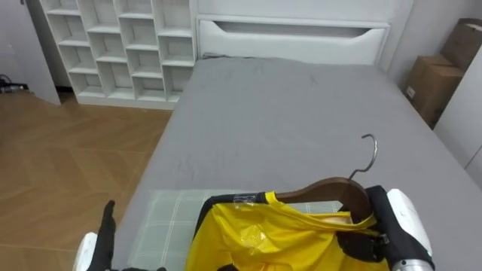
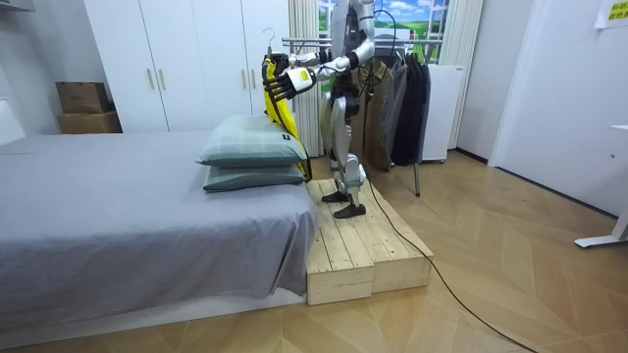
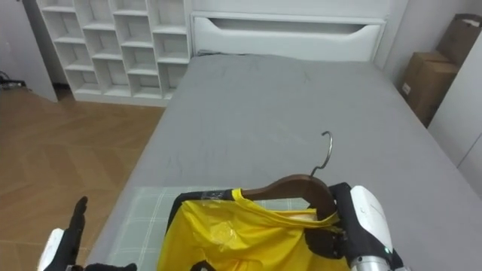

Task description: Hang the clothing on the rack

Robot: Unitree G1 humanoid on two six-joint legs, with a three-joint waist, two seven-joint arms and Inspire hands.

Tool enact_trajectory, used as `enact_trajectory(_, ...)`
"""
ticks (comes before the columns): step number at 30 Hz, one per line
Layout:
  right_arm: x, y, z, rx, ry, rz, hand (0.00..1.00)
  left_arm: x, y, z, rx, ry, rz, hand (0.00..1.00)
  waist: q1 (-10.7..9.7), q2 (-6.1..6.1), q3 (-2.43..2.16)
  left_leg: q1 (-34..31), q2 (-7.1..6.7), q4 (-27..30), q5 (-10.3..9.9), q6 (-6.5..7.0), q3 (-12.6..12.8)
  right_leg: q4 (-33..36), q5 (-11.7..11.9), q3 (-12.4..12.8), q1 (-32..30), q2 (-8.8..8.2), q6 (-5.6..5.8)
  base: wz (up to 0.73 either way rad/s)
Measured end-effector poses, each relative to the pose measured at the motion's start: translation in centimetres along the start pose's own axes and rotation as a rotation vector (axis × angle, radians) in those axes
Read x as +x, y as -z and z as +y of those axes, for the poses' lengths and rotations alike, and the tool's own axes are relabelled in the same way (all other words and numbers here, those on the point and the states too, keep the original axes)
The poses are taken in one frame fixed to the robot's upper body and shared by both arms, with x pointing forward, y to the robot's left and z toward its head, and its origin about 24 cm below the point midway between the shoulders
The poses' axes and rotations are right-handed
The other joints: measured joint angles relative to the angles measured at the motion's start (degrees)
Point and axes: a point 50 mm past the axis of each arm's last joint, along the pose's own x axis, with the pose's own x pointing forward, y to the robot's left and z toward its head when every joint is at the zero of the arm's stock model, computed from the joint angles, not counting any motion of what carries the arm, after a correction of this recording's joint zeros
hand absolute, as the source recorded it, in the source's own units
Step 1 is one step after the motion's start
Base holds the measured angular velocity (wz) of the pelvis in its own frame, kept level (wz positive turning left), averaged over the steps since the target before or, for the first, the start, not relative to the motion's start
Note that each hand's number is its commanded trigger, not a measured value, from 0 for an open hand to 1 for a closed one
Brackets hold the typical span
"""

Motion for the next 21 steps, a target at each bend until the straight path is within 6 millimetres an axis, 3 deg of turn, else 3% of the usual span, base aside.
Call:
enact_trajectory(6, 0.0, 0.1, 0.0, -0.009, -0.003, 0.002, 1.00, -0.1, 0.3, -0.2, -0.003, 0.006, 0.013, 0.00, 0.3, -0.75, 0.02, -0.1, 0.00, -0.1, 0.0, 0.01, 0.1, 0.0, 0.0, 0.1, -0.2, 0.02, 0.00, -0.01)
enact_trajectory(15, -0.2, 0.5, 0.3, -0.030, -0.013, 0.018, 1.00, -0.4, 0.6, -0.3, -0.002, 0.014, 0.023, 0.00, 0.7, -0.87, -0.03, -0.7, 0.01, -0.1, 0.0, 0.01, 0.8, 0.1, 0.0, 0.7, -1.1, -0.01, 0.00, -0.02)
enact_trajectory(18, -0.3, 0.9, 0.6, -0.042, -0.010, 0.031, 1.00, -0.5, 0.5, -0.7, 0.000, 0.033, 0.020, 0.00, 0.5, -0.91, -0.03, -0.9, 0.00, 0.3, 0.0, 0.01, 1.6, 0.1, 0.0, 1.6, -1.3, -0.09, 0.00, -0.10)
enact_trajectory(21, -0.5, 1.5, 1.0, -0.047, -0.030, 0.058, 1.00, -0.5, 0.3, -1.2, 0.011, 0.054, 0.009, 0.00, -0.4, -1.18, 0.06, -1.0, 0.10, 0.8, 0.0, 0.01, 4.1, 0.7, 0.0, 3.4, -2.4, -0.24, 0.00, -0.25)
